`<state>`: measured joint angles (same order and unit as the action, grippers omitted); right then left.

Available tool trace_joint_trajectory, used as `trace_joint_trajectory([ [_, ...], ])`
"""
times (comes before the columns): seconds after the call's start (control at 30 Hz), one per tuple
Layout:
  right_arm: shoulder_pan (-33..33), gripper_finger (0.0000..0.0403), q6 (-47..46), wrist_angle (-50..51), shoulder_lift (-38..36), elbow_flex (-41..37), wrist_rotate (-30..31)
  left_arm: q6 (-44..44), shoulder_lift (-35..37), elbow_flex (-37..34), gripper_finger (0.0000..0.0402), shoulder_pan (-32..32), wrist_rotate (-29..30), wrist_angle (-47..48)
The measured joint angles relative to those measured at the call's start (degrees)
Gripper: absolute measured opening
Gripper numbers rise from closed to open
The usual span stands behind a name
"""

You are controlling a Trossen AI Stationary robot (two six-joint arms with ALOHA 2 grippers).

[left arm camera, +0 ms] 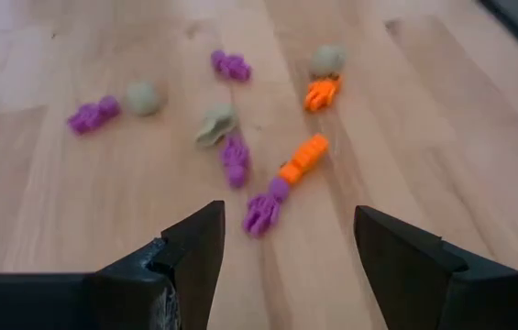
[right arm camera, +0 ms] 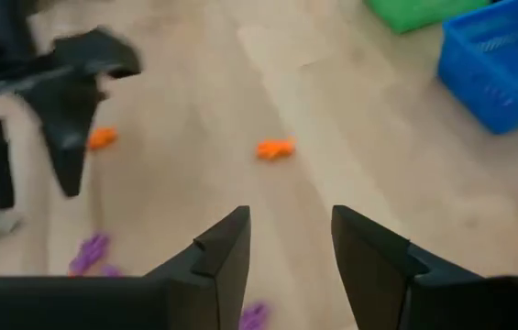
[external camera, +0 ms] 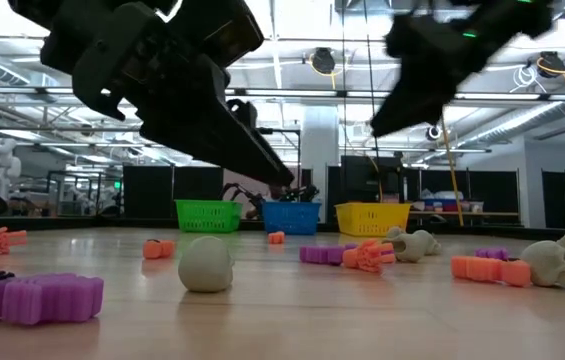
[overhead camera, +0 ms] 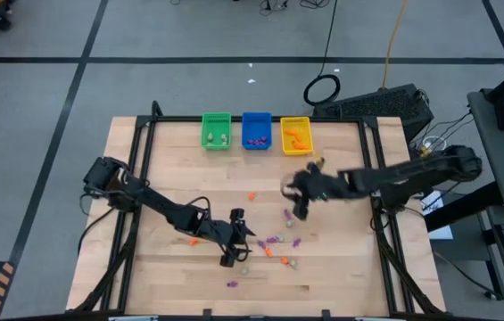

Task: Sort Halloween decoration
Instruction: Put the purple skeleton toy into the blue bin

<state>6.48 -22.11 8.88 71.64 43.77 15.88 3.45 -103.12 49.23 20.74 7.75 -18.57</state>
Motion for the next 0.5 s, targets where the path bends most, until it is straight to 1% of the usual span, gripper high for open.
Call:
trace_joint_trajectory([
  [0.07,4.09,0.0144,-1.1,-5.87,-1.83,-5.29,2.9,-0.83,-1.03,0.19,0.0242,-0.61,-2.41,-1.88],
  [0.13,7.35,0.0144,-1.46,-12.25,-3.0,-9.33,4.97,-0.5,-2.29,1.71,0.0242,-1.33,-4.62,-1.52],
  [0.23,10.89,0.0144,-1.37,-20.7,-3.38,-13.59,5.28,0.03,-3.51,4.49,0.0242,-2.08,-7.08,-0.44],
  [0.33,13.45,0.0144,-0.78,-24.9,-3.28,-15.15,5.23,-2.0,-4.49,7.12,0.0242,-2.65,-8.06,4.41],
  [0.5,16.62,0.0144,1.44,-27.24,-3.04,-15.21,6.79,-4.1,-5.54,9.29,0.0242,-4.87,-11.3,9.88],
])
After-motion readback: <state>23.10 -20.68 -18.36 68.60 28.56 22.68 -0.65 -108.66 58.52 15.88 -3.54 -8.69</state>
